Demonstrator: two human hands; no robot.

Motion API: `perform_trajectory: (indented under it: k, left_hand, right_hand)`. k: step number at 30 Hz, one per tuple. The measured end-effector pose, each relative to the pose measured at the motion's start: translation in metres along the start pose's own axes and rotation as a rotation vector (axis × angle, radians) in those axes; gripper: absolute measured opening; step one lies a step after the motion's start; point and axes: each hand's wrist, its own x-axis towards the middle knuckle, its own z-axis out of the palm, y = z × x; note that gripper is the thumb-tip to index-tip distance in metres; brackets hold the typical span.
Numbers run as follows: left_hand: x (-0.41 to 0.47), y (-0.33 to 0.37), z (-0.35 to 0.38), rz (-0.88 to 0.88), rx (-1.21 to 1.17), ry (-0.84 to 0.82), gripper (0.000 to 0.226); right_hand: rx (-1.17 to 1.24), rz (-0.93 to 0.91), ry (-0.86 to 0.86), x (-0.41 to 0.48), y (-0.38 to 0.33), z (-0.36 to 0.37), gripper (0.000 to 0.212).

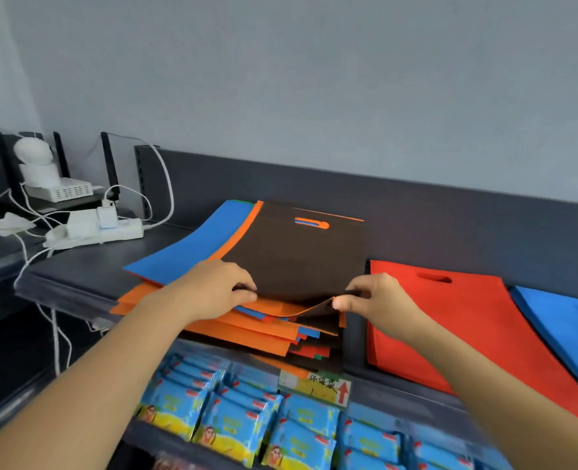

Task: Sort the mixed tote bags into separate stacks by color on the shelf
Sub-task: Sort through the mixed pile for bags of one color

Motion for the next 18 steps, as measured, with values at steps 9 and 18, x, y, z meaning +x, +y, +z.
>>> perform_trajectory:
  k: [9,18]
  left_hand:
    - [0.002,-0.012,0.008,0.111,0.023,0.143,0.030]
    - [-0.010,0.031,0.008,0.274,0.127,0.477,0.021]
  right_hand:
    - [0.728,0.718,0.089,-0.018,-0.020,-0.010,0.044]
    - [0.529,0.623,0.321,-0.030,-0.003,-0.015,0.021]
